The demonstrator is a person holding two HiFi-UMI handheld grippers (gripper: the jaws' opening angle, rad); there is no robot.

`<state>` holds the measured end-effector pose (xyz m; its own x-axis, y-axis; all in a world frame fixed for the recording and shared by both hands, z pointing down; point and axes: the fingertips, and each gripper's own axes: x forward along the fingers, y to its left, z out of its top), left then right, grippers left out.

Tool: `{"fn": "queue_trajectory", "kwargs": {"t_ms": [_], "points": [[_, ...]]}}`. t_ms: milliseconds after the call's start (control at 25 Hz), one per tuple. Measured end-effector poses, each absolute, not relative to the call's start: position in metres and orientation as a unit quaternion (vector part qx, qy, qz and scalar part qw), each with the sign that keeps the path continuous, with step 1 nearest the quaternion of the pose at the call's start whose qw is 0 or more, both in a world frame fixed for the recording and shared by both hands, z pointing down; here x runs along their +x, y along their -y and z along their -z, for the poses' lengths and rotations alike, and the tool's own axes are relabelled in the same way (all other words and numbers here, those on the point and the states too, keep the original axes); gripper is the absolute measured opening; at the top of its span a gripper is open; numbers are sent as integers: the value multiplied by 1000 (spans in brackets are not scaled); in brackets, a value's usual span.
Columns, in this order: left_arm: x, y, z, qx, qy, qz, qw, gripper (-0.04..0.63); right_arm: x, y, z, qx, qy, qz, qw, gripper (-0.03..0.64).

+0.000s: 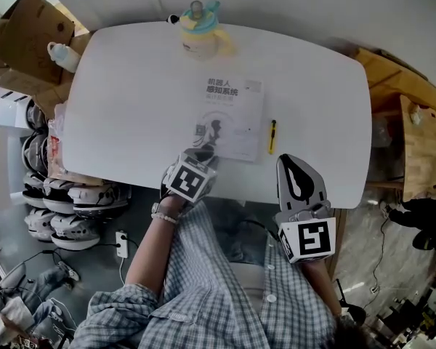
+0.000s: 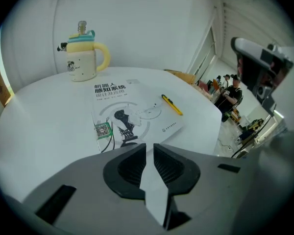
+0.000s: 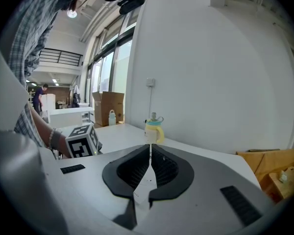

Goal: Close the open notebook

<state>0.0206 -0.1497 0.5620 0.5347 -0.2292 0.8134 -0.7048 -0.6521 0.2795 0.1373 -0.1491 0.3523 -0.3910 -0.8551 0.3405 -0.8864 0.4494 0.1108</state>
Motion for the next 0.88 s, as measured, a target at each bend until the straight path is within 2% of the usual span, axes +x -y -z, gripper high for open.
{"fn": "queue_trajectory", "kwargs": {"t_ms": [280, 480, 880], "points": [[19, 165, -520, 863, 289, -315, 271, 28, 134, 153, -346, 521, 835, -36, 171, 26], [9, 185, -486, 881, 326, -262, 222, 11, 134, 159, -341, 519, 838, -26, 167, 26], [-7, 205, -397, 901, 364, -153, 177, 8, 141, 170, -326, 529, 835, -8, 153, 26]]}}
